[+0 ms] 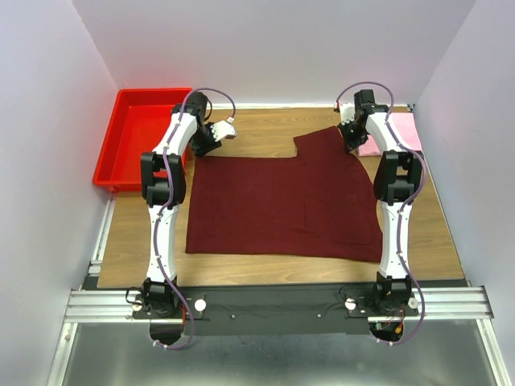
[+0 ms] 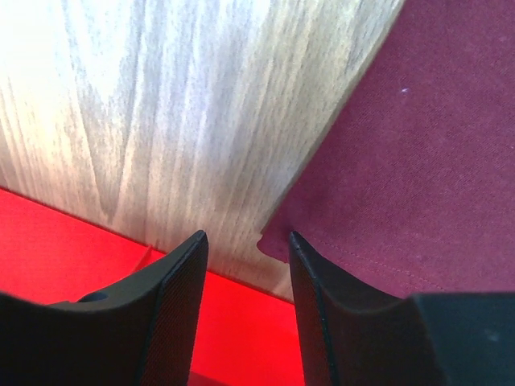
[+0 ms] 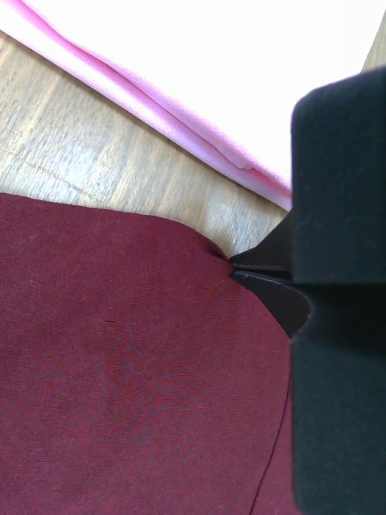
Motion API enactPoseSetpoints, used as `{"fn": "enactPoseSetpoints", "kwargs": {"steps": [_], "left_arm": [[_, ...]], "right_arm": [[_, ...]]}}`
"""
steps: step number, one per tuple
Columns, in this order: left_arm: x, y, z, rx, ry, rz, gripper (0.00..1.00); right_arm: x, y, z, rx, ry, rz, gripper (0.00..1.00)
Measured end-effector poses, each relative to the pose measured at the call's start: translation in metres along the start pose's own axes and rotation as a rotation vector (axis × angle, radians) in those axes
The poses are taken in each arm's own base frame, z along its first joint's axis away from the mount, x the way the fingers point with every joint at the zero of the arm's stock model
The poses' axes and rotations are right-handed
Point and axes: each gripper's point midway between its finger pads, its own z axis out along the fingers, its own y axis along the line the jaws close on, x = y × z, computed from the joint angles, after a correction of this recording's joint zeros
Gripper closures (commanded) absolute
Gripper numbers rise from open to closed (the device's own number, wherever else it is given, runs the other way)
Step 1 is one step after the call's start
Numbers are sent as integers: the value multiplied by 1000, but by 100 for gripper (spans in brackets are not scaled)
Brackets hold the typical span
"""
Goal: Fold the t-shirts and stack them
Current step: Fold the tshirt
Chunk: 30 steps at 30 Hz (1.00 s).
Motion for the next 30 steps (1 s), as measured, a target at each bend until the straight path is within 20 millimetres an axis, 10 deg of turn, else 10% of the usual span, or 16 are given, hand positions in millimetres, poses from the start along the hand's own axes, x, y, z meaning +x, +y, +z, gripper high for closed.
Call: {"fn": "enactPoseSetpoints", "kwargs": {"steps": [9,20,30], "left_arm": [[6,-3,7,14,23,14,55],[10,-12,10,53,35,41,100],[6,-20,6,63,-3,28,100]], "right_arm": [[0,0,0,0,0,0,99],[-2,-3,-1,12,-4,-1,99],[-8,-7,-5,31,-20,-3,99]]}}
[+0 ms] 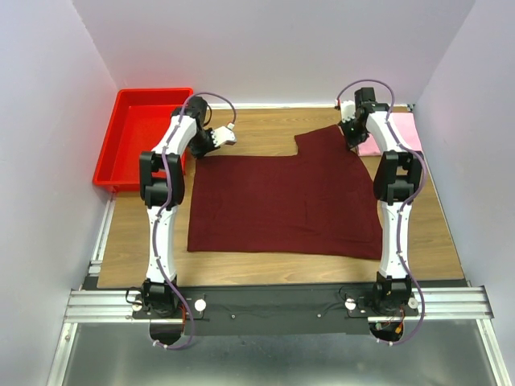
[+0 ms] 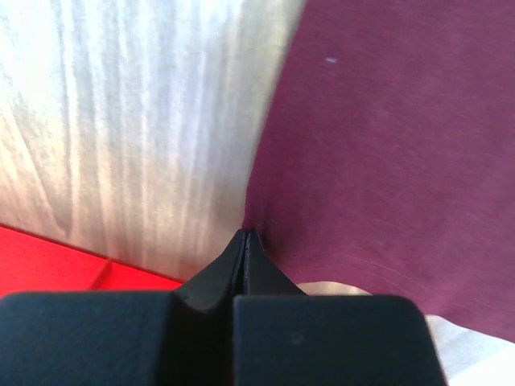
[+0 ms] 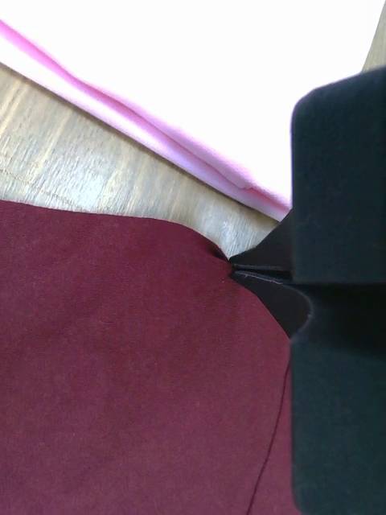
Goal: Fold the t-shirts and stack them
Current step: Fold the tshirt
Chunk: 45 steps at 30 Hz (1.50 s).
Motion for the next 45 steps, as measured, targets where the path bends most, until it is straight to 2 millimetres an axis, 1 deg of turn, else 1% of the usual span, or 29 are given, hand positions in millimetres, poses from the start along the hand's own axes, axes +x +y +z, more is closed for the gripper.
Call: {"fn": "enactPoseSetpoints", "kwargs": {"steps": [3,7,11,14,16,18,21,24,27,29,32,35,36,38,40,41,42,45], "left_arm": [[-2,-2,-6,-4,-14,-5,100],[-10,2,-21,-36,-49,0,100],[-19,4,-44,-76,-89,11,100],[-22,4,-55,-90,-103,15,100],[-21,3,-60,-97,-108,20,100],[-18,-4,-63,-93,-106,22,100],[-11,-16,-65,-74,-101,27,100],[-6,-26,-72,-70,-101,33,100],[-4,-34,-84,-82,-109,49,100],[-4,-40,-96,-95,-117,65,100],[-3,-48,-107,-110,-128,83,100],[1,-64,-116,-111,-132,104,100],[2,-66,-116,-109,-131,107,100],[7,-79,-117,-99,-127,119,100],[12,-89,-115,-87,-122,124,100],[16,-97,-113,-75,-117,127,100],[18,-101,-112,-74,-116,129,100],[27,-117,-104,-51,-105,134,100]], "right_arm": [[-3,0,-6,4,-9,-2,99],[-8,0,-27,14,-32,-12,99],[-13,1,-49,25,-56,-27,99],[-12,2,-62,29,-64,-36,99],[-10,3,-67,29,-64,-38,99],[-7,5,-71,28,-61,-43,100],[4,11,-80,22,-47,-56,99],[16,17,-88,13,-30,-66,99],[26,23,-101,9,-26,-81,99],[33,28,-113,8,-27,-90,99],[40,34,-131,9,-44,-104,99],[52,43,-147,2,-49,-118,99],[56,46,-151,1,-52,-122,99],[64,50,-158,-1,-51,-129,99],[77,57,-162,-9,-43,-132,99],[86,62,-165,-16,-35,-133,99],[96,67,-166,-28,-21,-132,99],[117,79,-164,-56,5,-126,99]]}}
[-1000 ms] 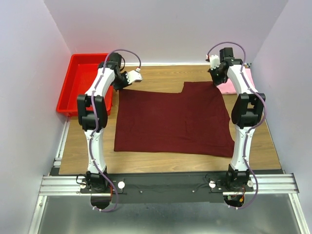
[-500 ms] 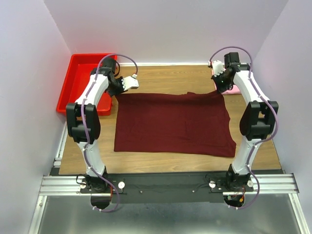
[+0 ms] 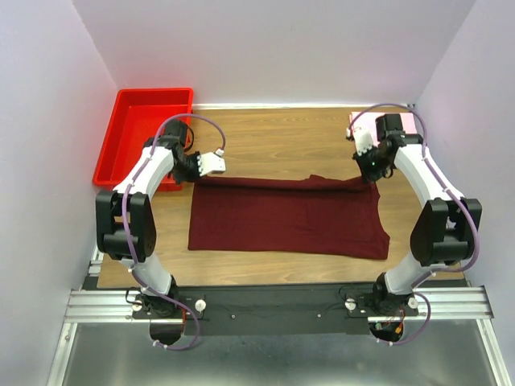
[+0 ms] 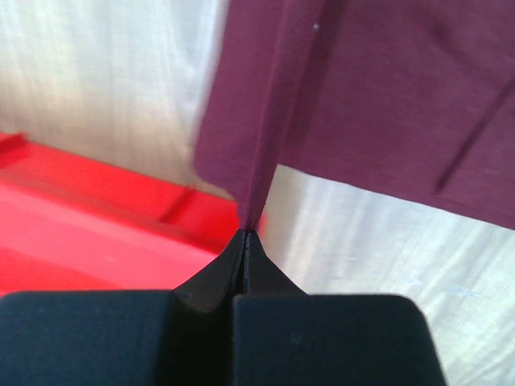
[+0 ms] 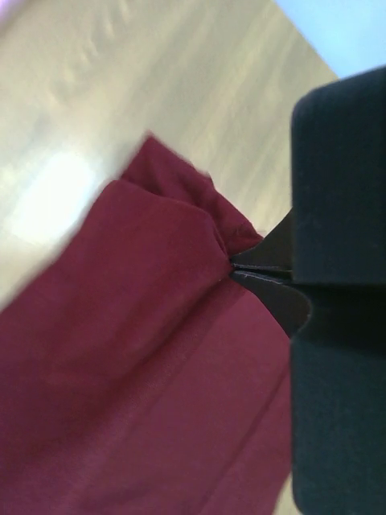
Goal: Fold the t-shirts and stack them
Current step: Fold the tshirt
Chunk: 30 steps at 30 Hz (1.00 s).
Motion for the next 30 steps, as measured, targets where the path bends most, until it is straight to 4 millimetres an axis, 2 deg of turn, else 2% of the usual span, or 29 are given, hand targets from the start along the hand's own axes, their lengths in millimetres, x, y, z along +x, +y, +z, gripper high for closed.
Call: {"fn": "enactPoseSetpoints", "kwargs": {"steps": [3,9,13,17,25,30], "left_arm": [[7,-15,8,28,14,2,100],[19,-54,33,103,49,7,100],[23,-71,45,132,68,5,100],[29,-80,55,141,88,-9,100],[28,-74,57,117,91,-28,100],[21,-58,51,87,82,-28,100]], "right_arm": [[24,16,7,-40,44,10,99],[62,36,27,-98,130,29,99],[64,33,36,-91,138,30,99],[64,29,46,-83,143,29,99],[65,27,49,-70,147,26,99],[63,25,47,-61,140,24,99]]}}
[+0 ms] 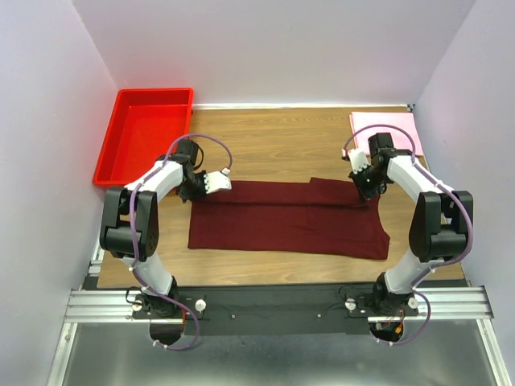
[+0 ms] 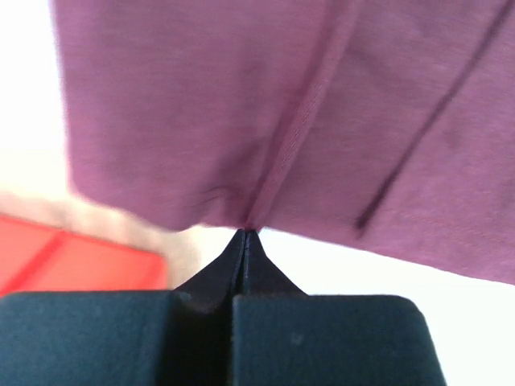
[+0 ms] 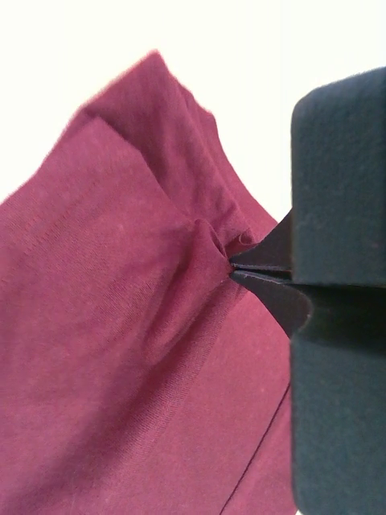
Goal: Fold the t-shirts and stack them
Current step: Fold the tshirt
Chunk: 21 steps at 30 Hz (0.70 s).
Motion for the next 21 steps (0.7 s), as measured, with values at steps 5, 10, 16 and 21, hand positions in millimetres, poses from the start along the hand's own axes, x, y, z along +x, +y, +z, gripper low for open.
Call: {"fn": "enactPoseSetpoints", "kwargs": {"steps": [5,10,16,21], "left_arm": [[-17,34,-23,-80,-30,15,100],[-32,62,-46,-154,-56,36,100],[-26,59,-44,-146,-30,62,100],[-12,40,-29,-94,12,67,100]], "right_arm": [[-16,-8,-17,40,-57,-11,99],[-27,-12,-34,72,-105,-28,99],[-17,-5,-34,55,-89,-46,99],[0,8,-23,10,-43,-54,99]]}}
